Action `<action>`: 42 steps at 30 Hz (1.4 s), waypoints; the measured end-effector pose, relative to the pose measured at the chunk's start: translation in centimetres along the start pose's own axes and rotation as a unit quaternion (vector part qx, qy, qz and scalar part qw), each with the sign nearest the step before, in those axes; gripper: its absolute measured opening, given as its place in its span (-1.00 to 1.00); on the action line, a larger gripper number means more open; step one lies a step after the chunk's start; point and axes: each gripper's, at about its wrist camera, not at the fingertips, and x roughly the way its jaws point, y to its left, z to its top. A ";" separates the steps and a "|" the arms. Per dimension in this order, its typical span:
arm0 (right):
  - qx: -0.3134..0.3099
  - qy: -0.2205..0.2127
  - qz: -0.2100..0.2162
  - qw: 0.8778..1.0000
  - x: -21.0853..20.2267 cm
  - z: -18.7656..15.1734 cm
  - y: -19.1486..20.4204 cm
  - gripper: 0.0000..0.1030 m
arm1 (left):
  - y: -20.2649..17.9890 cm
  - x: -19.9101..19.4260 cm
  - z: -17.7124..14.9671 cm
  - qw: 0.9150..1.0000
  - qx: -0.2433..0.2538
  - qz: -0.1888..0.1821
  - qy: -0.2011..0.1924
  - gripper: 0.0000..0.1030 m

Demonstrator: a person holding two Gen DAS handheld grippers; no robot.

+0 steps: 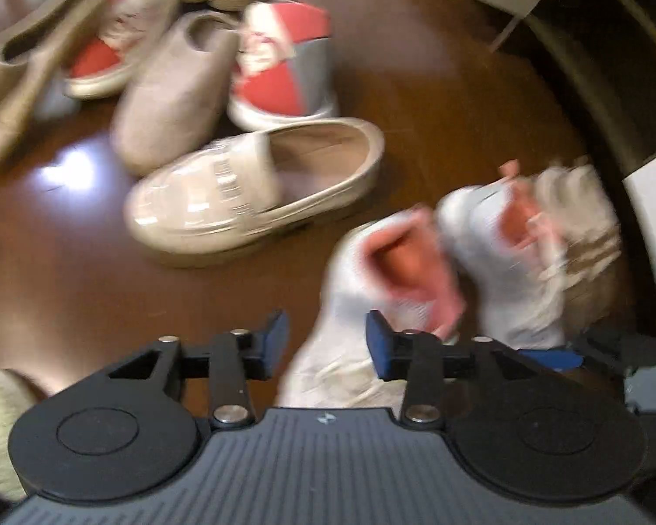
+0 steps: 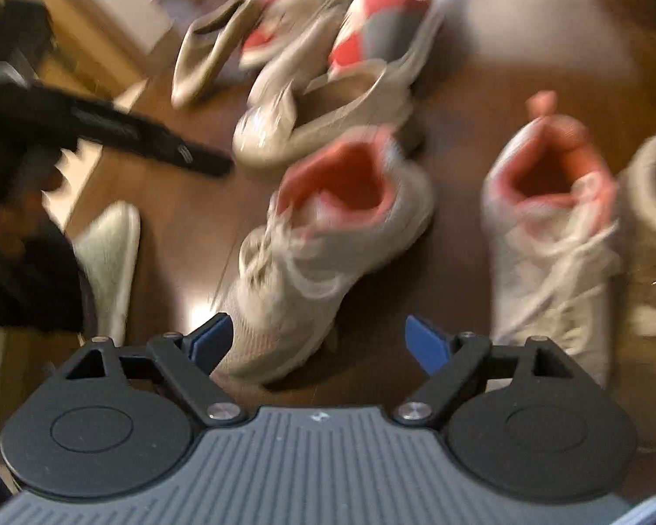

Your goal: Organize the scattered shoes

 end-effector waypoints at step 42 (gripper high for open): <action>0.079 -0.025 -0.148 0.985 1.6 -5.7 -2.4 -0.07 | -6.1 12.3 6.6 0.996 -0.021 -0.057 0.060 0.10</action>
